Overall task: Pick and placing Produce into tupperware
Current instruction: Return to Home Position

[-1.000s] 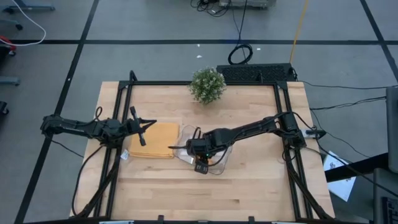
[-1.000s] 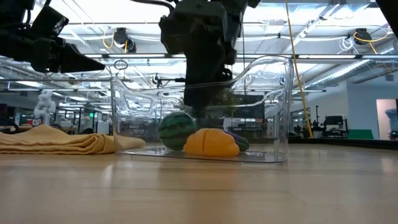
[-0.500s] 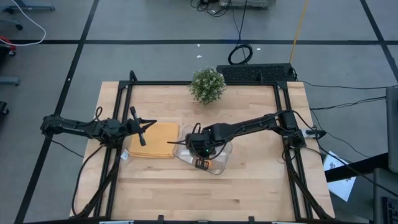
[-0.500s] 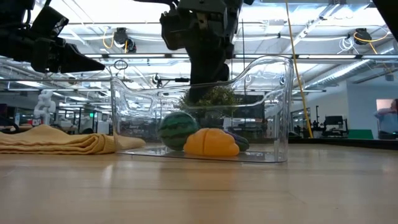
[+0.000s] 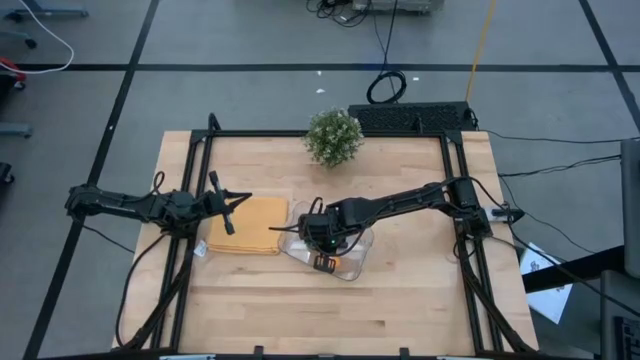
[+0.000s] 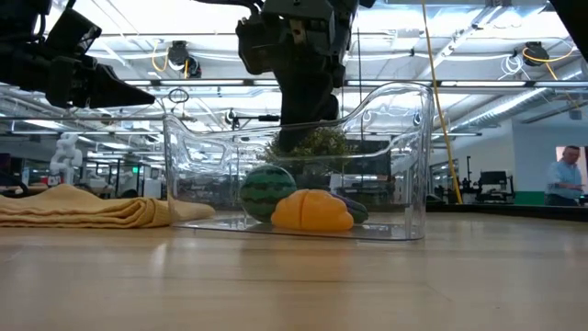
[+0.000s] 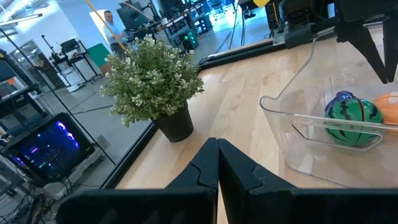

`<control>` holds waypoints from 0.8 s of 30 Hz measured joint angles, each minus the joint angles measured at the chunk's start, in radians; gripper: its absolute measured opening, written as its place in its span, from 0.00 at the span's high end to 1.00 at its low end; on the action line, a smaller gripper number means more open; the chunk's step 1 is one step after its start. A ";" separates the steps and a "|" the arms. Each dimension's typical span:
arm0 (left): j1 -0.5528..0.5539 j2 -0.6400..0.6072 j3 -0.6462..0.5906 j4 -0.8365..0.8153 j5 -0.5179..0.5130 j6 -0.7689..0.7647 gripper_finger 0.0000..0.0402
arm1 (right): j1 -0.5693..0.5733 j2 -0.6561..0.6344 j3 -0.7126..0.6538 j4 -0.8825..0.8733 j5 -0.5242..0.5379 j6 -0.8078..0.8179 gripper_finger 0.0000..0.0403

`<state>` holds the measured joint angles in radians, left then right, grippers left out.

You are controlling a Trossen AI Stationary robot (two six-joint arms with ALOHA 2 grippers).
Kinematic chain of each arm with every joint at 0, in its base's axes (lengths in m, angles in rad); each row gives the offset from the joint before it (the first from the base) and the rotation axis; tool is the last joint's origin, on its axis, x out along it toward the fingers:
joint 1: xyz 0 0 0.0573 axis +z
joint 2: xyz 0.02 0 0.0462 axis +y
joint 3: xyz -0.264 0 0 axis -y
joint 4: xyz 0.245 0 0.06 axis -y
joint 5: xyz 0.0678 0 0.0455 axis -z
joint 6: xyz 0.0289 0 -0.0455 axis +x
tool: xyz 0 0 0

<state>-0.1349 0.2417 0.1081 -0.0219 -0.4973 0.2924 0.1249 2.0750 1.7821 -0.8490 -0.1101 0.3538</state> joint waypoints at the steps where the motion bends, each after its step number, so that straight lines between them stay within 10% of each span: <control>1: 0.000 0.000 0.000 0.000 0.000 0.000 0.99 | 0.000 0.000 0.000 0.003 -0.001 0.000 1.00; 24: 0.000 0.000 0.000 -0.005 -0.001 0.000 0.99 | 0.065 -0.288 0.000 0.131 0.158 -0.200 1.00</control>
<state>-0.1350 0.2417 0.1081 -0.0269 -0.4988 0.2924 0.1896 1.7875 1.7821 -0.7179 0.0480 0.1534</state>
